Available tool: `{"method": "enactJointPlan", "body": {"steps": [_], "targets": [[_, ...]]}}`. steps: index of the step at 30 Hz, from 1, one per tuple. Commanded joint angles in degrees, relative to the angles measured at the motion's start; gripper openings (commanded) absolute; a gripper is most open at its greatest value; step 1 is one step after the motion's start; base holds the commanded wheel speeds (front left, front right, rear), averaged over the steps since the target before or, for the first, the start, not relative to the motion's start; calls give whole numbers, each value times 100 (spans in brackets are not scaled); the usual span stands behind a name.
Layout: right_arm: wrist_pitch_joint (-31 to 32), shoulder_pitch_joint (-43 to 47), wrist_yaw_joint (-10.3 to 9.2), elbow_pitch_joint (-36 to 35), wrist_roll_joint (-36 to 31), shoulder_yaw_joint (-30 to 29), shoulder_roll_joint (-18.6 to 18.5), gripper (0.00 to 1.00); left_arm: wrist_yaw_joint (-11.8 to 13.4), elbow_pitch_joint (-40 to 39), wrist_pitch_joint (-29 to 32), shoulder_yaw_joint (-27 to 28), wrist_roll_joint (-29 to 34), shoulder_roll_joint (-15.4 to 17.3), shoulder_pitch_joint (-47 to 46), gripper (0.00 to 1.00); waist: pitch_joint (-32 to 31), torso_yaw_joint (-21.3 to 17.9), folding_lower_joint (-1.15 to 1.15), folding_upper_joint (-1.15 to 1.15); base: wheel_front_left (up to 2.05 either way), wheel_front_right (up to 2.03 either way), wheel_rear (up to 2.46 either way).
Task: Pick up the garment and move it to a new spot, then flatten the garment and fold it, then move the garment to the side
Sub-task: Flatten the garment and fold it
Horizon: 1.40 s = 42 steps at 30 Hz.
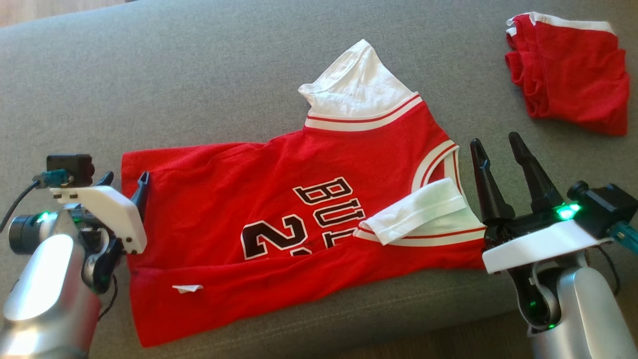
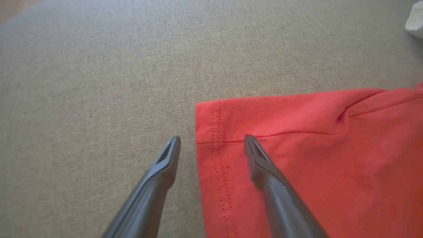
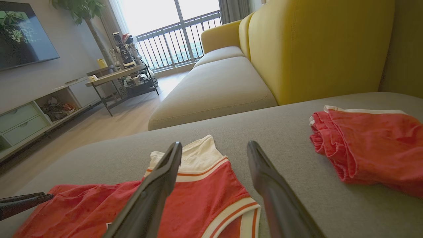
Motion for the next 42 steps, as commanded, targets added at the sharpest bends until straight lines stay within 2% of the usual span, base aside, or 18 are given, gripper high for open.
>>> {"method": "enactJointPlan", "body": {"steps": [1, 6, 19, 20, 21, 22, 31, 36, 42], "targets": [[-41, -161, -2, -168, -7, 129, -54, 100, -35, -86, -73, 189, -35, 184, -313, 100, 17, -6, 0, 0, 0, 0, 0], [-47, -181, -2, -136, -8, 137, -54, 100, -148, 195, -179, 109, -80, 137, -467, 100, 75, -24, 0, 0, 0, 0, 0], [-34, -220, -2, -109, -26, 105, -54, 100, -257, 825, -417, -20, -143, 109, -769, 100, 191, -30, 0, 0, 0, 0, 0], [-28, -231, -2, -113, -31, 82, -54, 100, -269, 922, -393, -41, -166, 91, -823, 79, 200, -18, 0, 0, 0, 0, 0], [-25, -238, -2, -114, -34, 74, -54, 100, -280, 964, -376, -66, -172, 89, -845, 24, 202, -11, 0, 0, 0, 0, 0], [-23, -246, -2, -114, -36, 69, -54, 100, -290, 996, -380, -88, -175, 90, -863, 0, 200, -5, 0, 0, 0, 0, 0], [-1, -258, -2, -32, -52, 6, -54, 100, -280, 924, -746, -205, -85, 162, -918, 0, 50, 160, 0, 0, 0, 0, 0], [59, -392, -2, 18, -118, 87, -54, 100, -218, 592, -929, -259, -18, 198, -857, 0, -49, 333, 0, 0, 0, 0, 0], [319, -836, -2, 295, -250, 167, -54, 100, -175, 78, -837, -372, 14, 179, -716, 0, -92, 580, 0, 0, 0, 0, 0]]}}
